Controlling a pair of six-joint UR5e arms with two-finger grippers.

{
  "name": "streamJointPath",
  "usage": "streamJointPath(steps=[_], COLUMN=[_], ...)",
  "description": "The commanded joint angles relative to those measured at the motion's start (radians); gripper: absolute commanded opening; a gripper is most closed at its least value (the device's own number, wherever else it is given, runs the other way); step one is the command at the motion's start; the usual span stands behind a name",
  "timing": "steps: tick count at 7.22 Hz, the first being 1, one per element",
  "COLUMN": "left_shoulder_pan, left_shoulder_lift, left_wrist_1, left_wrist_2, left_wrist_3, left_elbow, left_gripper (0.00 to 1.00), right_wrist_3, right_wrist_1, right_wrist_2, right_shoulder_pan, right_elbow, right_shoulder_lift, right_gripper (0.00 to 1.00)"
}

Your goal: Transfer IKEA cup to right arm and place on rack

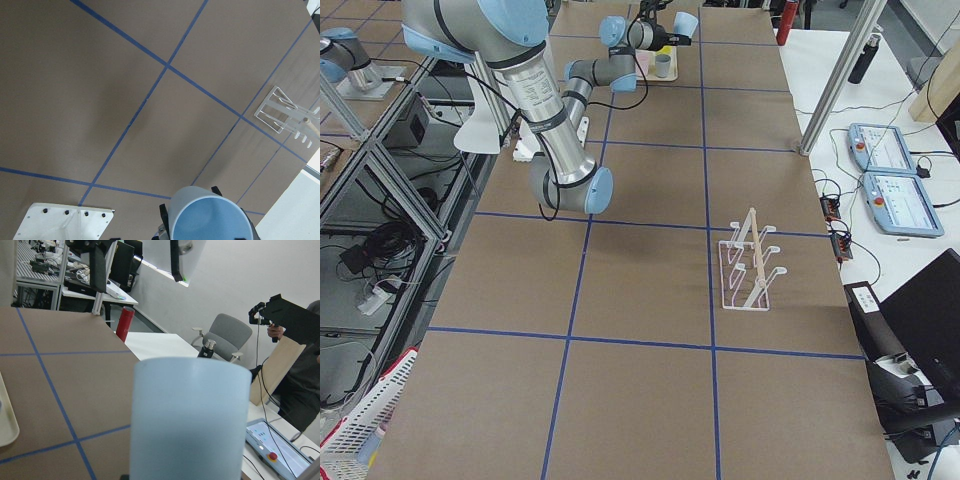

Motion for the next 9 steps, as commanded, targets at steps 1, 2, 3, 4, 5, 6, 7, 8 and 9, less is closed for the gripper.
streamJointPath(steps=[1,2,3,4,5,6,7,8,9], left_shoulder_pan=[-0.014,-0.028,-0.028,-0.022,-0.027,-0.036,-0.040,-0.050,-0.069], left_shoulder_lift=[0.095,0.149,0.195,0.232,0.257,0.293,0.327,0.330,0.333], left_wrist_1=[-0.005,-0.004,-0.004,0.001,0.004,0.004,0.016,0.104,0.198], left_wrist_2=[0.061,0.093,0.149,0.197,0.205,0.235,0.319,0.397,0.462], left_wrist_3=[0.225,0.356,0.462,0.583,0.698,0.798,0.933,1.096,1.294], left_elbow=[-0.004,-0.004,-0.004,-0.001,0.013,0.016,0.018,0.015,0.018], left_gripper=[1.00,1.00,1.00,1.00,1.00,1.00,1.00,1.00,1.00], right_wrist_3=[0.001,-0.006,-0.040,-0.154,-0.231,-0.302,-0.380,-0.461,-0.586], right_wrist_1=[-0.248,-0.325,-0.403,-0.486,-0.537,-0.557,-0.559,-0.559,-0.559], right_wrist_2=[0.048,0.112,0.172,0.176,0.171,0.168,0.170,0.171,0.173], right_shoulder_pan=[0.080,0.131,0.192,0.227,0.272,0.294,0.332,0.364,0.405], right_elbow=[0.034,0.036,0.043,0.086,0.115,0.114,0.117,0.117,0.122], right_shoulder_lift=[-0.004,-0.007,-0.021,-0.053,-0.102,-0.143,-0.180,-0.217,-0.263], right_gripper=[0.34,0.32,0.33,0.33,0.38,0.37,0.32,0.27,0.23])
